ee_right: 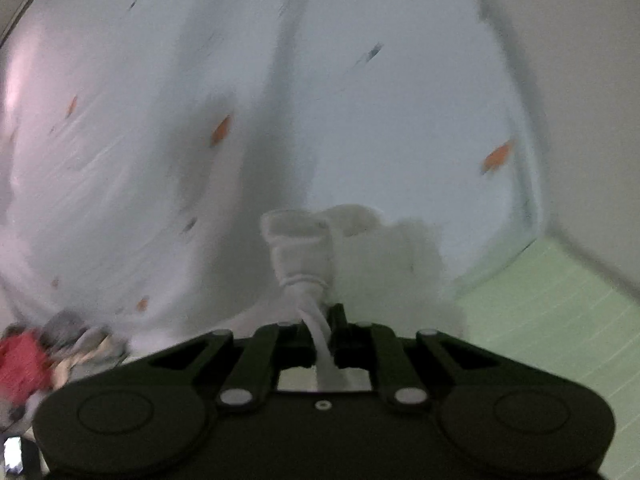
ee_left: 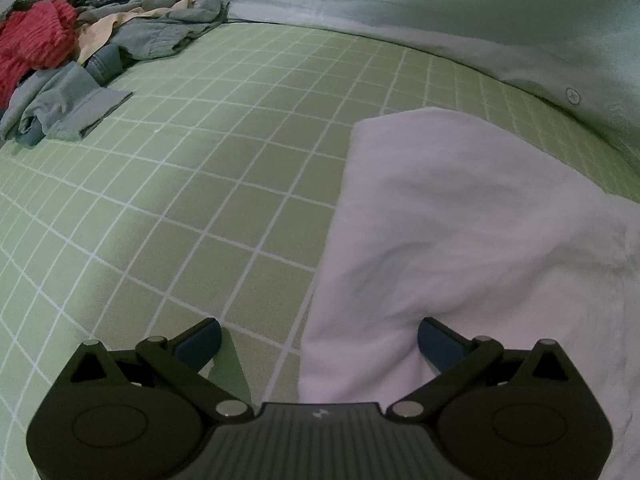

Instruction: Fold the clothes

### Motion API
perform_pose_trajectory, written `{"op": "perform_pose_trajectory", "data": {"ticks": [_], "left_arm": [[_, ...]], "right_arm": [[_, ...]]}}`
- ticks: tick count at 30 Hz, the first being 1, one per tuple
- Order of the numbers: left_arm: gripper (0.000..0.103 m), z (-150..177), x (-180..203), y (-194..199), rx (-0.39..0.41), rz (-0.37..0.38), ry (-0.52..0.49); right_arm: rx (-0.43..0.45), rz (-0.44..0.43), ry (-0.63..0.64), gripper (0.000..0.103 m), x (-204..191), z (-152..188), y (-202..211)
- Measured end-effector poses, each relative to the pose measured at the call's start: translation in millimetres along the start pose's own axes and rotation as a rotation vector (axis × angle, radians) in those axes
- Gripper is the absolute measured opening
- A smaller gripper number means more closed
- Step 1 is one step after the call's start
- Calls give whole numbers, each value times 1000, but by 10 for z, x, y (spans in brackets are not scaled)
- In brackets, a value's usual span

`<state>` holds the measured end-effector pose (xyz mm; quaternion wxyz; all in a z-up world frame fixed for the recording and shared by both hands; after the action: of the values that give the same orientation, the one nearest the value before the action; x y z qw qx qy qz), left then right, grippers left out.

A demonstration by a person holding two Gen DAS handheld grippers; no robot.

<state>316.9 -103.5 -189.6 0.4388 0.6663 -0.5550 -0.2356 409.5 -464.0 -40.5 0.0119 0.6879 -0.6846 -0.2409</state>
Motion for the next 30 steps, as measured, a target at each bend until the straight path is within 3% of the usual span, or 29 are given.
{"op": "perform_pose_trajectory", "data": {"ticks": [4, 10, 13, 14, 16, 21, 28, 30], "left_arm": [[103, 5, -2, 3, 2, 7, -10], [103, 15, -2, 2, 9, 11, -16], [103, 17, -3, 3, 11, 12, -17], [103, 19, -3, 4, 13, 12, -17], [103, 19, -5, 3, 14, 12, -17], [103, 23, -1, 5, 17, 12, -17], [103, 25, -3, 10, 16, 12, -17], [103, 25, 1, 10, 16, 12, -17]], "right_arm": [[-138, -53, 62, 8, -351, 444, -283], [-403, -102, 326, 8, -714, 1356, -543], [-402, -113, 527, 9, -876, 1557, -379], [-415, -116, 541, 11, -890, 1550, -366], [-447, -123, 508, 16, -872, 1503, -390], [-492, -120, 408, 40, -752, 1425, -374], [-448, -109, 280, 58, -550, 1106, -243], [-418, -113, 244, 80, -492, 992, -202]]}}
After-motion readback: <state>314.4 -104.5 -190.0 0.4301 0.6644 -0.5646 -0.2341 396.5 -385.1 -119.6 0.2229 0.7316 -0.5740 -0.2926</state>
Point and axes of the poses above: each gripper's, at about its wrist camera, not at the fingertips, and y roughly against the way its jaws point, x to its right, z to its underside, the point moved 3 cm from there along -y, roughly the way its jaws point, and after that the axes turned 10 degrees about z, right-handed, at the moved point
